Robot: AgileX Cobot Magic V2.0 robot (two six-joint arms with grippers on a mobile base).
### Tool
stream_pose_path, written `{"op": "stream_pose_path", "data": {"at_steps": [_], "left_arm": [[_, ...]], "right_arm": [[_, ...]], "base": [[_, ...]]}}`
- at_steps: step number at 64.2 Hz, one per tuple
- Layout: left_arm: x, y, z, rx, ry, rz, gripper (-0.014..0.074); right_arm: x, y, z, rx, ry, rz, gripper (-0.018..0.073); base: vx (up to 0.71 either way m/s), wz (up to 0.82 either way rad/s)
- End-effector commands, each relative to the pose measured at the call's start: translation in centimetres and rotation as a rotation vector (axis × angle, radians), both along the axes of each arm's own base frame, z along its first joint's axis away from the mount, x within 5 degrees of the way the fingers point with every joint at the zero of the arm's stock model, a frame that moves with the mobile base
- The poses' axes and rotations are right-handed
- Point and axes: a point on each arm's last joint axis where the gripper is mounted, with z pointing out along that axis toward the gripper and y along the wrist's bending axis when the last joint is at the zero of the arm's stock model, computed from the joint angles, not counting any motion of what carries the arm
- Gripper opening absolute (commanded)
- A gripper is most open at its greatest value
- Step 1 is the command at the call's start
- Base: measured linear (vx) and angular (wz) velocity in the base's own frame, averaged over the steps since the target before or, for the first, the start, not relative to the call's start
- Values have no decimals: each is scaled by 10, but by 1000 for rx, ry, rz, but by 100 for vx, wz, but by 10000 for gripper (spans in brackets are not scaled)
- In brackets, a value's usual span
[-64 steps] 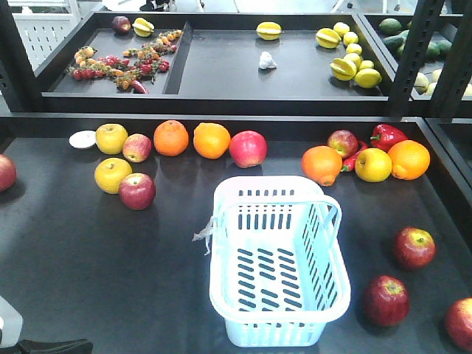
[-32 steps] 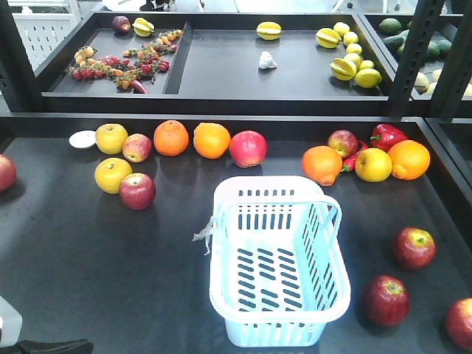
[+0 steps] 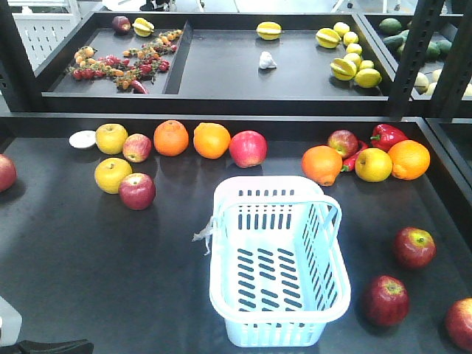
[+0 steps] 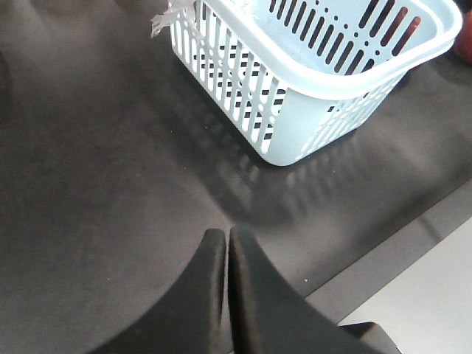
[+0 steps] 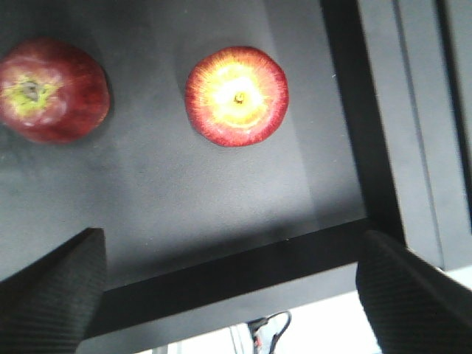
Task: Pick three apples into basket with both arms
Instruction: 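Move the right gripper down over a red apple and grasp it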
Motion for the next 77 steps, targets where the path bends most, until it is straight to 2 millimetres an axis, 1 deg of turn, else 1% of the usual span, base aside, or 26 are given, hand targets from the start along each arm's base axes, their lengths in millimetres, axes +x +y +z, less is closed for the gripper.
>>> {"op": "stream_pose_path", "data": {"at_steps": [1,6,11,26,35,49,62,77], "left_arm": [[6,-3,13,-62,-62,26,-8],[6,-3,13,-62,-62,26,-8],[6,-3,13,-62,-62,26,-8],[6,-3,13,-60,-59,25,-8],[6,-3,13,-60,-59,25,-8],[6,-3,13,-60,-59,25,-8],[6,-3,13,-60,-59,25,-8],[6,-3,13,-60,-59,25,-8]], "right_arm": [[9,-8,5,-8,-55,22,643],[15,-9,-2,-11,-60,37,642],[23,-12,-8,-14,-85,16,640],[44,-19,-45,8,-23,11,634],[52,-22,-66,17,18,16,629],[61,-25,-92,32,49,-8,624],[65,-26,-108,43,78,-7,619],[68,-28,-116,43,76,-9,612]], "base": [[0,0],[0,0],[0,0],[0,0],[0,0],[0,0],[0,0],[0,0]]}}
